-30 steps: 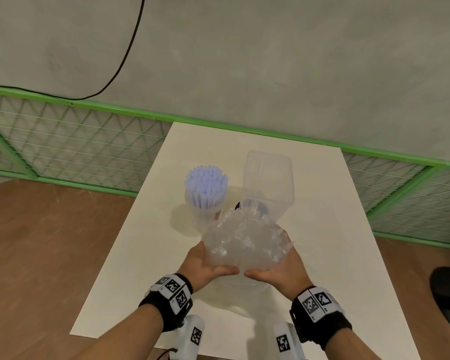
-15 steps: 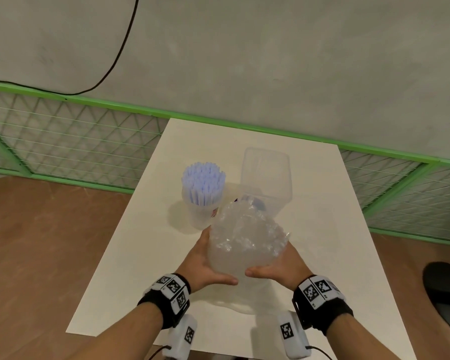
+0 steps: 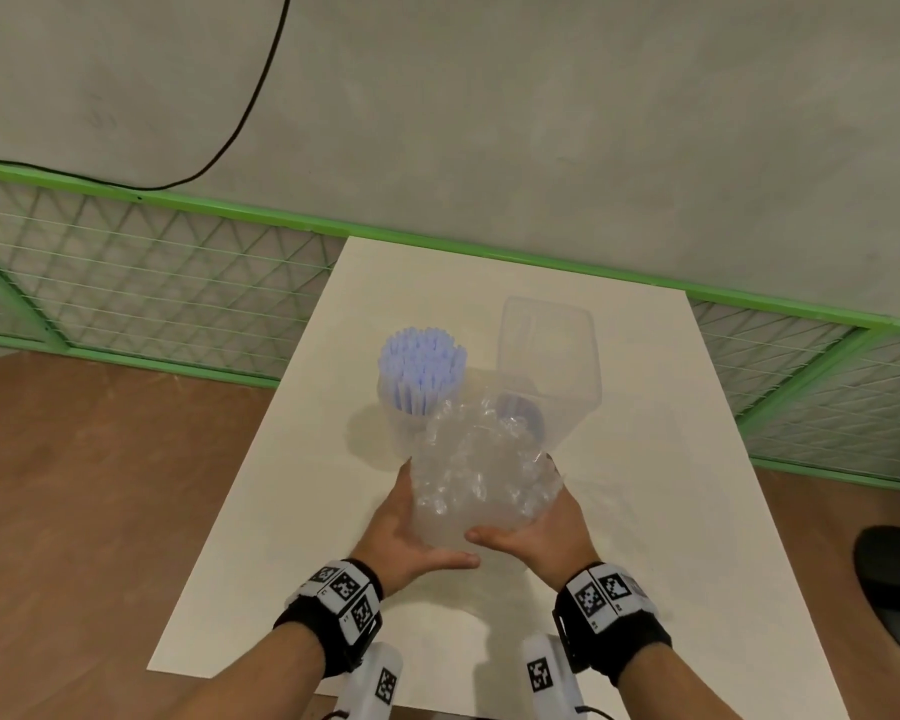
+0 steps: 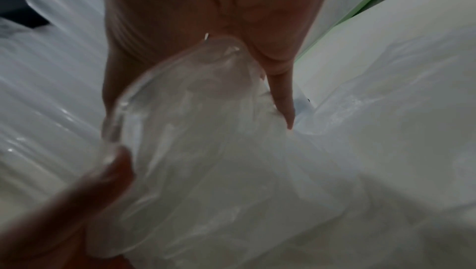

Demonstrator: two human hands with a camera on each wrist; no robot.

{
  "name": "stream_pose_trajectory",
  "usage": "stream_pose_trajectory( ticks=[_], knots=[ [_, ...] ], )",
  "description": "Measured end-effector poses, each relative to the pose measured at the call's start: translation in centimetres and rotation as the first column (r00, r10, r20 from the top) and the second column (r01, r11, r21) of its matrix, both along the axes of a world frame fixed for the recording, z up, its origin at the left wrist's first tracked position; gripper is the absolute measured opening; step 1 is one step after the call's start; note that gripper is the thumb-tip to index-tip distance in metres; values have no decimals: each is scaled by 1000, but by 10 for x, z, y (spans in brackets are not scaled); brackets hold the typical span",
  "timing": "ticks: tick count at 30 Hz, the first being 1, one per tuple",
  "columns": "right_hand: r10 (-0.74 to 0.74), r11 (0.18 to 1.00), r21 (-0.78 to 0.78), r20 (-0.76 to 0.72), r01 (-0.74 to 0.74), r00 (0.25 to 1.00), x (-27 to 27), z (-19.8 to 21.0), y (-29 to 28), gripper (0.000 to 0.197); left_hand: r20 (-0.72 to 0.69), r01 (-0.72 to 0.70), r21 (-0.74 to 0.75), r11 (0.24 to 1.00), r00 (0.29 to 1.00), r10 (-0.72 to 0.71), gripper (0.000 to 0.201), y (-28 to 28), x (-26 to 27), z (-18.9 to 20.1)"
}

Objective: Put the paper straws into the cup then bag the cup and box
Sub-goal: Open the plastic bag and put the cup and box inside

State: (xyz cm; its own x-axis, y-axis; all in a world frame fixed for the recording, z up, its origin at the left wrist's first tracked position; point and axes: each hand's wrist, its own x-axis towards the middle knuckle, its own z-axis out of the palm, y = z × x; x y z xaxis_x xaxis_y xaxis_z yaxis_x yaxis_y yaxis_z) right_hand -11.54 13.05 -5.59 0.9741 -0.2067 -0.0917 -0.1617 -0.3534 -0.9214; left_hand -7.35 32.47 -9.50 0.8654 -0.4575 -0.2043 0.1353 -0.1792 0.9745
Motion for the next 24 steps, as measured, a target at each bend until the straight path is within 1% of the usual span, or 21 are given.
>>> stream_pose_trajectory(
  ticks=[3,4,6,9,10,12,13,14,15,17,19,21,24],
  knots=[
    [-7,1000,13,19,7,1000,1,4,1,95,-14,-87,-27,996,996,86,95,-1,1,7],
    [-4,1000,26,36,3,999,1,5,1,95,-17,-99,-35,994,995,99,92,-1,2,8],
    [12,998,54,60,-15,998,1,5,1,98,-17,-108,-43,993,994,108,94,0,4,8],
    [55,996,61,41,-57,998,2,1,5,105,-39,-121,-17,993,992,120,94,3,8,0],
    [83,995,57,22,-84,996,3,1,6,109,-46,-128,-2,992,991,127,93,4,9,-2],
    [152,987,47,-27,-151,988,6,2,2,124,-58,-140,26,990,988,142,88,6,11,-7],
    [187,982,20,-48,-186,981,6,4,-2,130,-69,-146,36,989,987,148,87,8,11,-8],
    [216,976,-29,-69,-218,974,4,9,-8,132,-84,-149,46,988,985,153,86,8,12,-10],
    [233,968,-76,-84,-239,969,1,14,-15,129,-98,-154,51,987,983,158,86,9,13,-11],
    [226,965,-114,-87,-235,970,-4,29,-31,110,-132,-157,47,986,978,162,88,10,15,-13],
    [197,974,-111,-35,-199,980,-6,47,-43,88,-150,-165,38,986,974,169,94,8,13,-15],
    [217,968,-135,12,-214,976,-3,61,-51,73,-154,-190,16,982,970,190,97,6,12,-14],
    [322,925,-219,16,-311,947,6,71,-57,62,-131,-207,6,978,970,206,79,-1,12,-12]
  ],
)
